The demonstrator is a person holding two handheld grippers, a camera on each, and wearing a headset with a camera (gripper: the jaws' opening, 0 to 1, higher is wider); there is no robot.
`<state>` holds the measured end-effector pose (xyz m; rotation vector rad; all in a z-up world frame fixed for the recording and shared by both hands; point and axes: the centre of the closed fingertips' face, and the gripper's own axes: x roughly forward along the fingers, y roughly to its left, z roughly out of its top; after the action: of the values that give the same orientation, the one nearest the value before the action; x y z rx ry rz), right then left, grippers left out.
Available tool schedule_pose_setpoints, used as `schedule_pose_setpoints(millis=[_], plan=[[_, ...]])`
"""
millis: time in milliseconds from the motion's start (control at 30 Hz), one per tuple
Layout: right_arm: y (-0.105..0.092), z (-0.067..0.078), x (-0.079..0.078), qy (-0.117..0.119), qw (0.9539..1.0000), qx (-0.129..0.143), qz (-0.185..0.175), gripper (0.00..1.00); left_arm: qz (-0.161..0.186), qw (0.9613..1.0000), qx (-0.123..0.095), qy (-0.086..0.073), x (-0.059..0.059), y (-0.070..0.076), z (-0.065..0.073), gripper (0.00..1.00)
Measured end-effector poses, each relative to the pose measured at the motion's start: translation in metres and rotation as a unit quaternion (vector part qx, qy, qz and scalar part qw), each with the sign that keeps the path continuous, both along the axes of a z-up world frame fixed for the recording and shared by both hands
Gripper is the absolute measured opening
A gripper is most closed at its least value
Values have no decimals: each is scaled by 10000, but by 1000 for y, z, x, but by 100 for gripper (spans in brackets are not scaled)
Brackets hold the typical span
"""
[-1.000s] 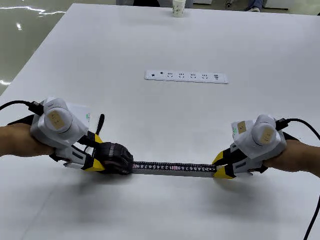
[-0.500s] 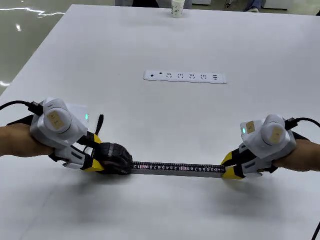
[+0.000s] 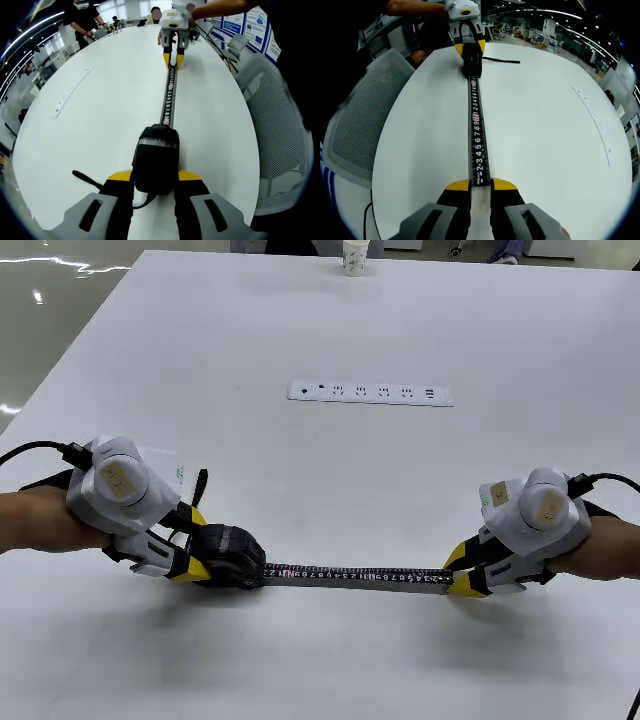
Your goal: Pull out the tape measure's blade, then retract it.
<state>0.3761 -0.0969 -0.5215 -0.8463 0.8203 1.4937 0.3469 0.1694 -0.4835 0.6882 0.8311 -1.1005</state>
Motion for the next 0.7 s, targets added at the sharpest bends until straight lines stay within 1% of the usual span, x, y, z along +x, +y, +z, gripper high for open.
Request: schedule_pose_setpoints(millis=[333,700], plan=[[-1,-1,1,-11,9998,-154,102,11,29,10000,2,15,-1,0,0,26],[-2,-2,2,-48,9998,-170,103,12,31,10000,29,63,-1,1,-1,26]])
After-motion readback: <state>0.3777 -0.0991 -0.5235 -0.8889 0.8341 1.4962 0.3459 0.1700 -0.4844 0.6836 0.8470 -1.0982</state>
